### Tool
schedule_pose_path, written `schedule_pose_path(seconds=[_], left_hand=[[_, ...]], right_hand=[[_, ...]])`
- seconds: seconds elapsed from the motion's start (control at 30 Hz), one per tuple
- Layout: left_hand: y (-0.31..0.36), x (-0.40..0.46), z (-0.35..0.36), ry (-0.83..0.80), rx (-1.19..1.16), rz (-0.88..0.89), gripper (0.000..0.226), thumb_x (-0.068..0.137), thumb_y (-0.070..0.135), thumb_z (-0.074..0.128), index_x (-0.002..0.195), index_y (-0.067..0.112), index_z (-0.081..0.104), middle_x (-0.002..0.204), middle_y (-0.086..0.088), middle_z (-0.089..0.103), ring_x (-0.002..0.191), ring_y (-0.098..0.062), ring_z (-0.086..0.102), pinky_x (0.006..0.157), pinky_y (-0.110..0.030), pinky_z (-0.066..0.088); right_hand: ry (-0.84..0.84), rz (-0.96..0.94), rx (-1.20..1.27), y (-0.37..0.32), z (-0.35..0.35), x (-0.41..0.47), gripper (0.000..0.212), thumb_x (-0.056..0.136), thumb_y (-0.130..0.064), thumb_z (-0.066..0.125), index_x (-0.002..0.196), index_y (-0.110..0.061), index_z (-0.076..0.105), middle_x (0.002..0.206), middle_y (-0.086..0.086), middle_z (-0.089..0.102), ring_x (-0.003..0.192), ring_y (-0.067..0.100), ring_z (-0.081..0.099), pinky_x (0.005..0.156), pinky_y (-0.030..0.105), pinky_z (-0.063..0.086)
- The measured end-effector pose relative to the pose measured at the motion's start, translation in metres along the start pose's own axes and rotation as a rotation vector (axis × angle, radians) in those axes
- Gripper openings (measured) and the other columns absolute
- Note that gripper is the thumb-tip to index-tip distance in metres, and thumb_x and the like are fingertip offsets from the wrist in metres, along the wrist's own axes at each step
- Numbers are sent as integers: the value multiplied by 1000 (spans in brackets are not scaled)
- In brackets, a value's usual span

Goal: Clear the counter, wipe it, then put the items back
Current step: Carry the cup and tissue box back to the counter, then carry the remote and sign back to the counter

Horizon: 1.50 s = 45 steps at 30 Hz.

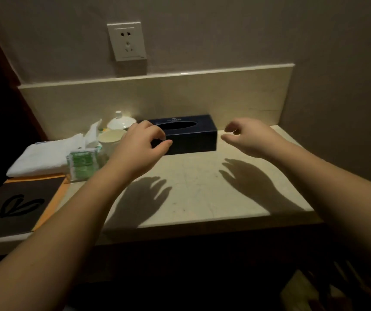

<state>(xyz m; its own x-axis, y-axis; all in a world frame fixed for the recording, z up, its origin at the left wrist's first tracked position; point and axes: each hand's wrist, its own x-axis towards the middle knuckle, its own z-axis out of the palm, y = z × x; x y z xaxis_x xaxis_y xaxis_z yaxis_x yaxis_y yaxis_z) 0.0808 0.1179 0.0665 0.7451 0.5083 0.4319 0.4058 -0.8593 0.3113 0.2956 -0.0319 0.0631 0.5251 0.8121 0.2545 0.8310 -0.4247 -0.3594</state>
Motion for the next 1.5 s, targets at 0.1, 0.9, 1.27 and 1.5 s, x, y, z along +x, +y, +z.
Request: schedule_pose_path(seconds=[0.1,0.9,1.27,1.5], left_hand=[[54,-8,20,-56,-90,36,25,94,40,54,109,23,62,104,11,51,101,-8,49,83,-27,45],[485,-171,275,-729,-381,561,21,95,43,52,106,29,62,102,15,51,93,-3,52,71,-18,43],[605,-199,392,-929,-304,780,26,95,41,52,113,25,62,103,13,49,95,-7,52,83,-29,51],[681,-175,460,-1008,-265,859,27,94,39,53,114,23,61,104,11,51,95,-8,53,84,-29,50]], right_hand=[[64,32,74,28,-31,-61,35,94,-42,52,120,-20,60,110,-7,61,97,9,56,80,27,48],[40,812,76,298,-74,-562,26,95,-36,51,118,-27,60,113,-13,55,105,5,53,89,26,47],[24,1231,109,388,-73,-668,31,96,-36,48,125,-28,56,123,-12,52,103,3,54,89,25,49],[64,1406,134,457,-84,-697,26,98,-31,48,121,-25,58,117,-10,55,96,3,56,86,23,49]])
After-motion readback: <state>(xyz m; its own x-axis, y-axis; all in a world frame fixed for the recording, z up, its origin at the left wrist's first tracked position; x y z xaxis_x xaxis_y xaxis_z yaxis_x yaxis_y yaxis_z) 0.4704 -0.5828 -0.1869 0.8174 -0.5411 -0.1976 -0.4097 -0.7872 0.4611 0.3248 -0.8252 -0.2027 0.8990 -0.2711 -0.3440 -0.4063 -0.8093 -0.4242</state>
